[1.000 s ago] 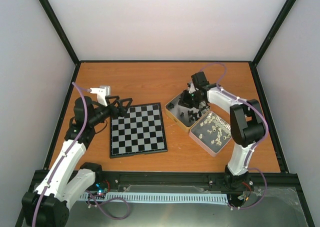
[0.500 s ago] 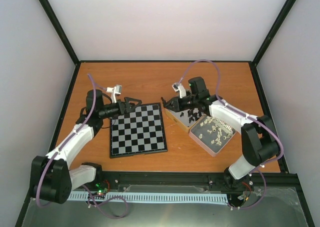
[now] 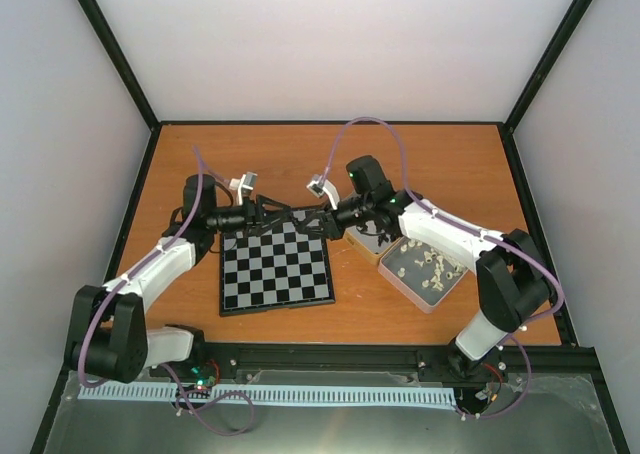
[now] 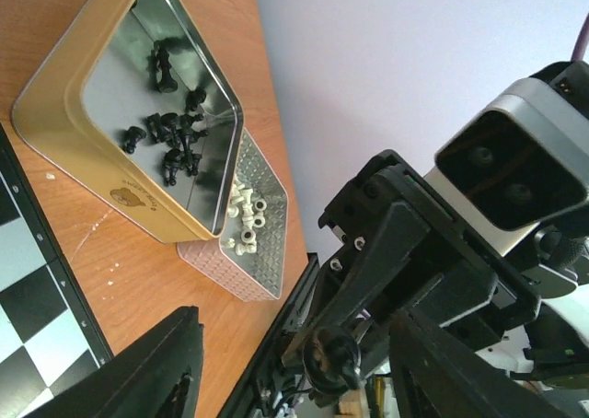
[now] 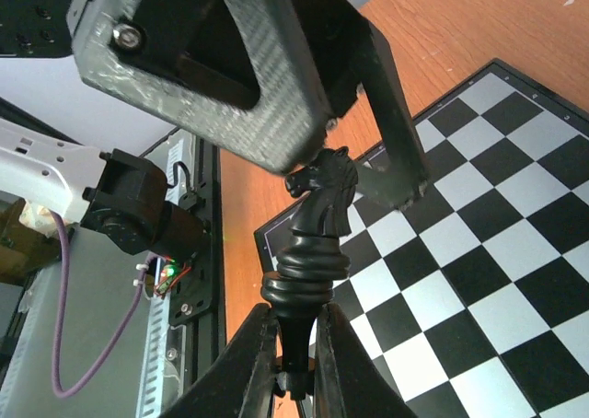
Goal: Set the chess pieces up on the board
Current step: Pick up the chess piece from the storage box.
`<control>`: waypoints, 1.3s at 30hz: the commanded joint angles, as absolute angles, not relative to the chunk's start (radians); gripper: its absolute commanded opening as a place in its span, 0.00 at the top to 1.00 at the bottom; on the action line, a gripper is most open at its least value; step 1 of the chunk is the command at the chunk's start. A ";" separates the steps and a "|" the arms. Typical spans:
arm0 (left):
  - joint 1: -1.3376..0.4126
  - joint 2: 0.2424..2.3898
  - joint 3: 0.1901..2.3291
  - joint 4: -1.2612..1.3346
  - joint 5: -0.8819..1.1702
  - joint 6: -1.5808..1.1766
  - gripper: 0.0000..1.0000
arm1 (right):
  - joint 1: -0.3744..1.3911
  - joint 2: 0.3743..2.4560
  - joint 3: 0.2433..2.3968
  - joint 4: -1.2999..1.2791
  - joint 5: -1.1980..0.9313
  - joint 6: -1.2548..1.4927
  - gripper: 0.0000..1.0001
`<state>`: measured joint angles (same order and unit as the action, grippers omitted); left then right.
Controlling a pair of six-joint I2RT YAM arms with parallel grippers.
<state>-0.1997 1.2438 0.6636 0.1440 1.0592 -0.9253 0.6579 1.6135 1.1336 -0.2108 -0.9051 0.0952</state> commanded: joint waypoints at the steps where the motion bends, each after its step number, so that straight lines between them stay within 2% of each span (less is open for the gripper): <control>1: -0.208 1.267 0.657 0.185 1.115 -0.954 0.50 | 0.677 1.644 1.183 -0.259 -0.922 0.031 0.97; 6: -0.209 1.266 0.653 0.191 1.127 -0.952 0.72 | 0.684 1.660 1.200 -0.269 -0.911 0.033 0.97; 13: -0.208 1.275 0.650 0.211 1.140 -0.960 0.78 | 0.690 1.676 1.217 -0.273 -0.900 0.041 0.97; 21: -0.208 1.269 0.647 0.186 1.135 -0.930 0.99 | 0.692 1.686 1.219 -0.253 -0.891 0.074 0.97; 25: -0.209 1.259 0.668 0.140 1.108 -0.869 0.99 | 0.691 1.680 1.203 -0.270 -0.866 0.078 0.97; 28: -0.209 1.241 0.722 0.002 1.015 -0.729 0.99 | 0.690 1.661 1.167 -0.291 -0.821 0.083 0.97; 33: -0.209 1.195 0.820 -0.288 0.650 -0.497 0.99 | 0.690 1.606 1.091 -0.299 -0.681 0.166 0.97; 39: -0.208 1.100 0.805 -0.418 0.258 -0.392 0.99 | 0.690 1.524 1.013 -0.283 -0.515 0.387 0.97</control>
